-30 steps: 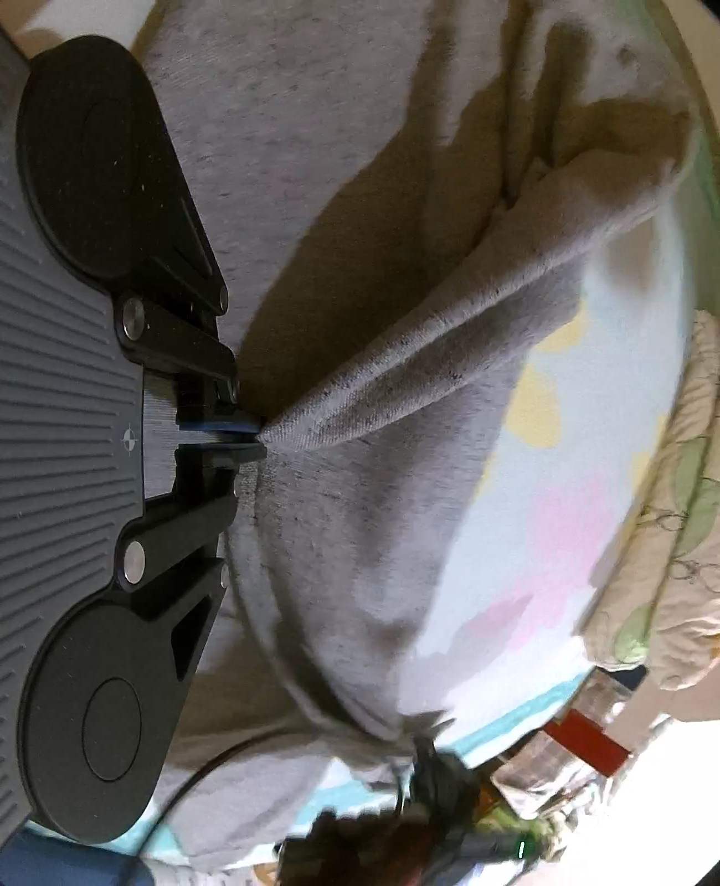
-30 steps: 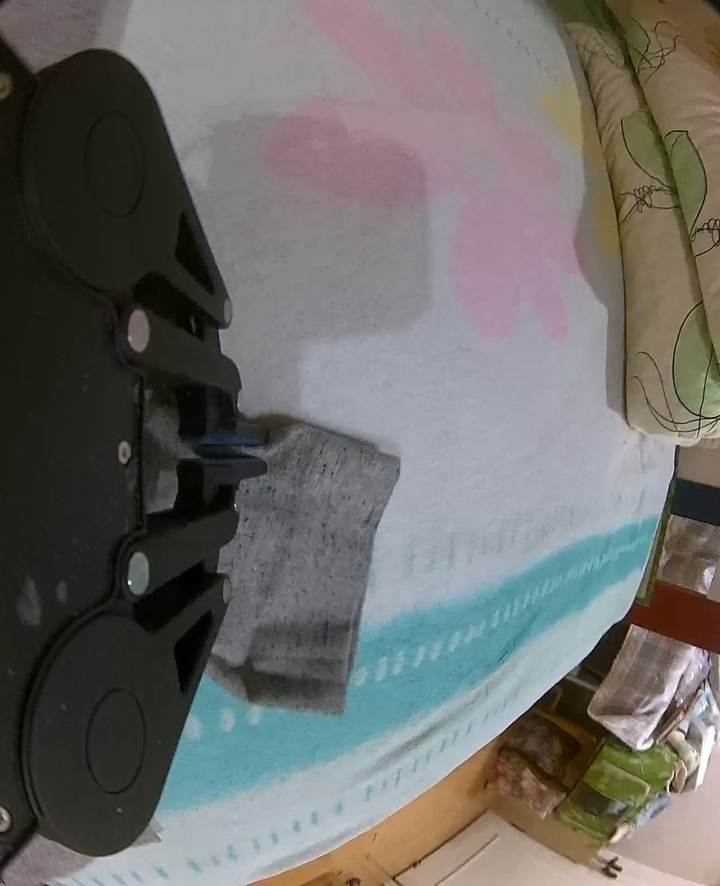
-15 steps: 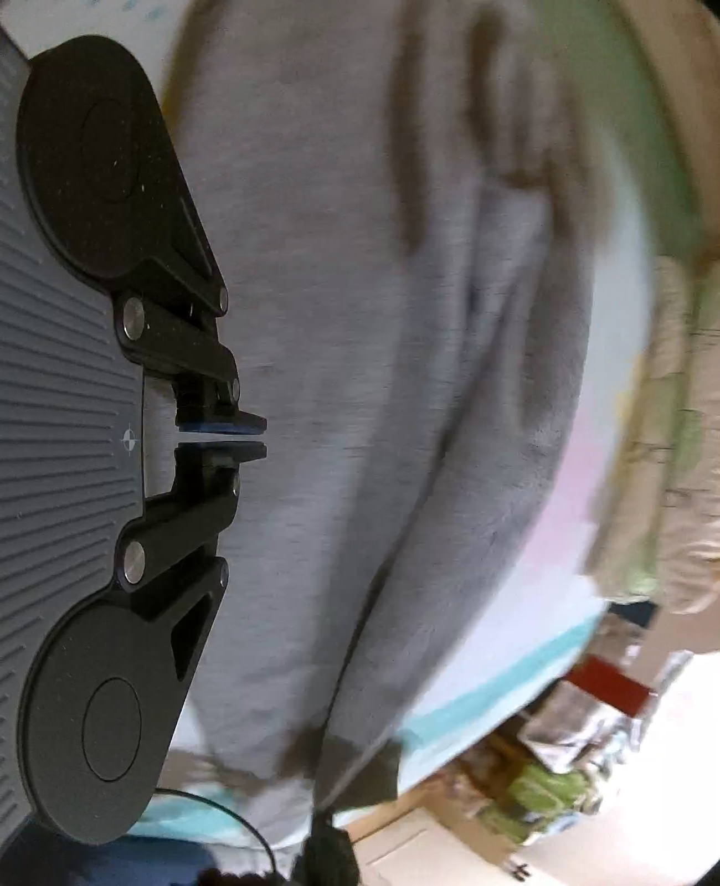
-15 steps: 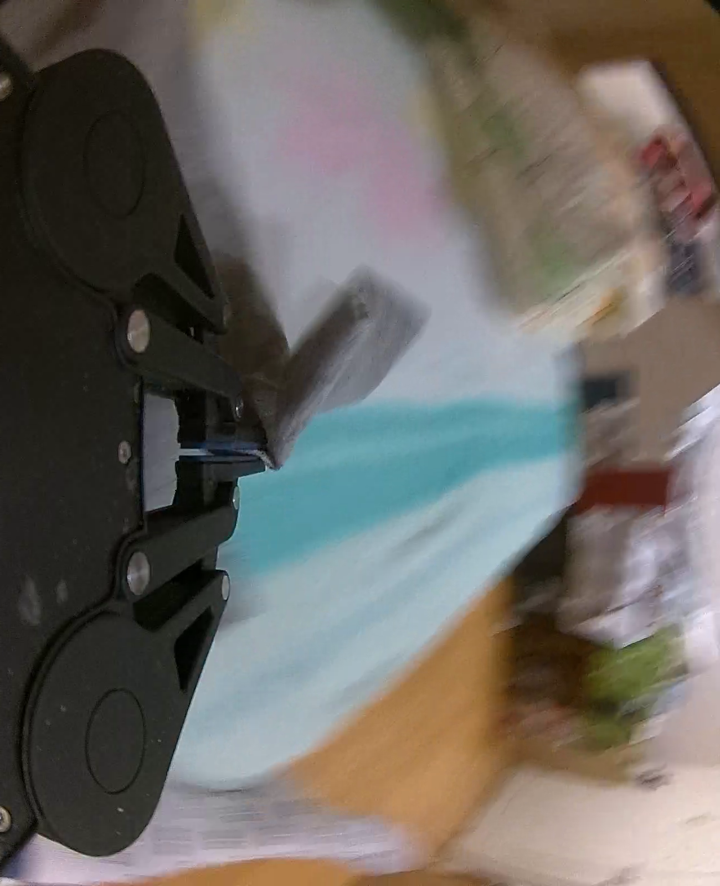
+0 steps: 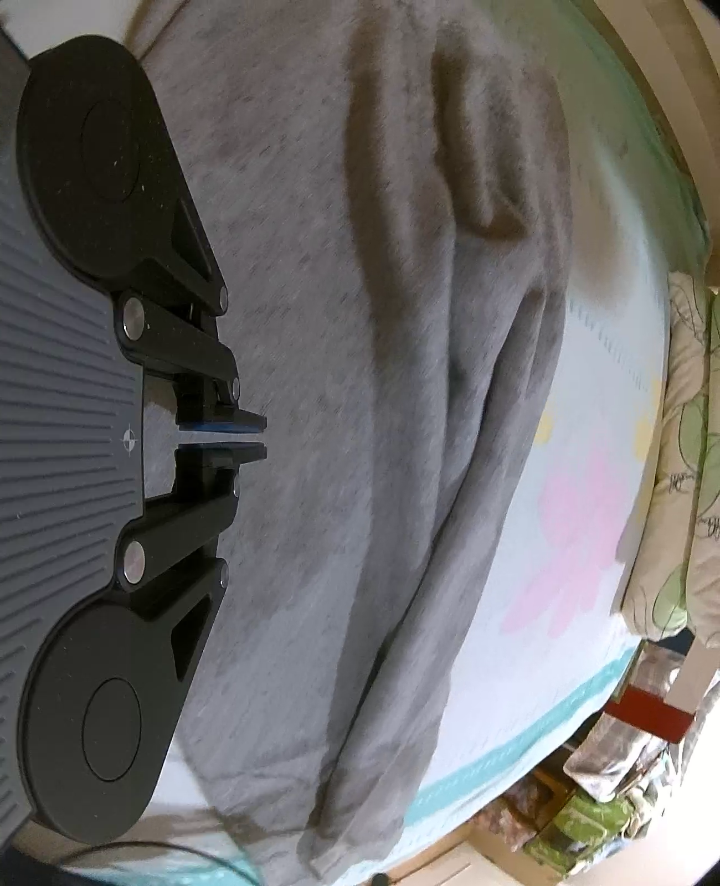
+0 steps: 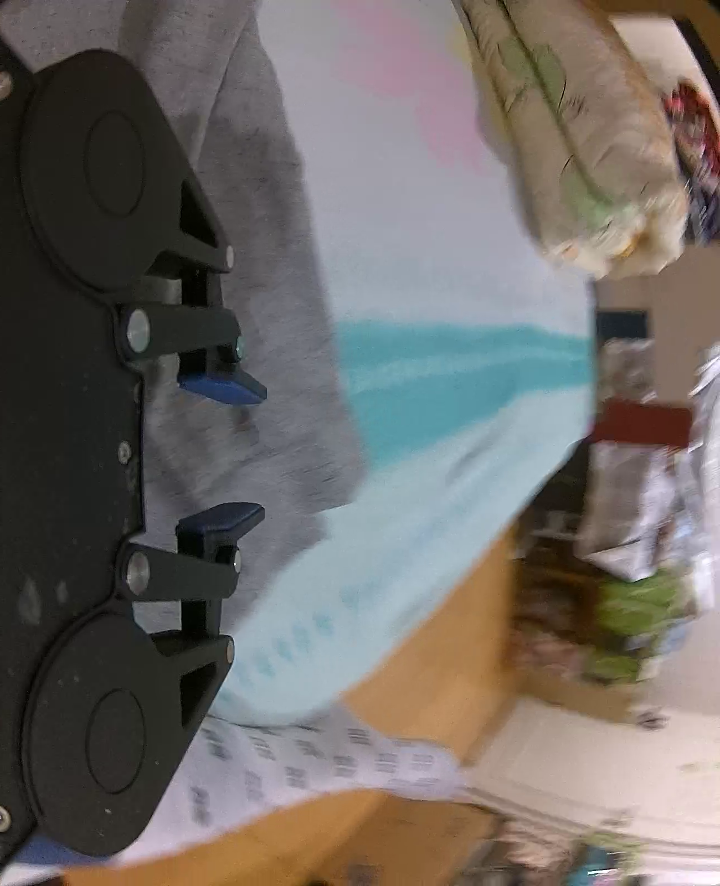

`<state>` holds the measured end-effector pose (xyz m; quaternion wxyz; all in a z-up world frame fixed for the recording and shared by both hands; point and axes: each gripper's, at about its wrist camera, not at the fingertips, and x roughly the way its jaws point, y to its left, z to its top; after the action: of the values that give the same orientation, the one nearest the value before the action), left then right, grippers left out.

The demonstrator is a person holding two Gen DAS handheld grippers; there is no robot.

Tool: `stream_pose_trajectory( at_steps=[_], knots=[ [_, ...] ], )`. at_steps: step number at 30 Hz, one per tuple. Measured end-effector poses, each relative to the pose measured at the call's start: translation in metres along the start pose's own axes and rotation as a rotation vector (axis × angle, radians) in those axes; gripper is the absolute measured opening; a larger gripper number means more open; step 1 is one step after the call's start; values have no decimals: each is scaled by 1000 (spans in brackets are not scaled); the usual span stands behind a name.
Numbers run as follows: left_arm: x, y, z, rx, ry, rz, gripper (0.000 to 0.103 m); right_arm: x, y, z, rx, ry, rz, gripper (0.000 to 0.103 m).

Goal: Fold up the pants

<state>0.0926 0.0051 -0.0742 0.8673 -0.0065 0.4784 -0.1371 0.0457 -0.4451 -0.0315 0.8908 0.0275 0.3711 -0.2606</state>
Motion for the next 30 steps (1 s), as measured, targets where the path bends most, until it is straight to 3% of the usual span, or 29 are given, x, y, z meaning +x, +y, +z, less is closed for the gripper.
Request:
stream_pose_trajectory(
  at_steps=[3, 7, 13, 18, 23, 30],
  knots=[
    [3, 15, 14, 5, 4, 15, 3, -12, 33, 12, -106, -37, 189, 47],
    [4, 39, 32, 20, 12, 34, 3, -12, 100, 30, -240, -2, 491, 50],
    [6, 92, 60, 37, 51, 65, 3, 3, 221, 46, -397, 54, 826, 54],
    [10, 153, 72, -36, 75, 90, 3, 13, 313, 65, -483, 87, 981, 57],
    [10, 192, 71, -166, 98, -72, 3, 22, 389, 77, -535, 159, 1096, 66],
    [-2, 212, 69, -193, 131, -109, 3, 52, 475, 71, -678, 246, 1148, 74]
  ],
)
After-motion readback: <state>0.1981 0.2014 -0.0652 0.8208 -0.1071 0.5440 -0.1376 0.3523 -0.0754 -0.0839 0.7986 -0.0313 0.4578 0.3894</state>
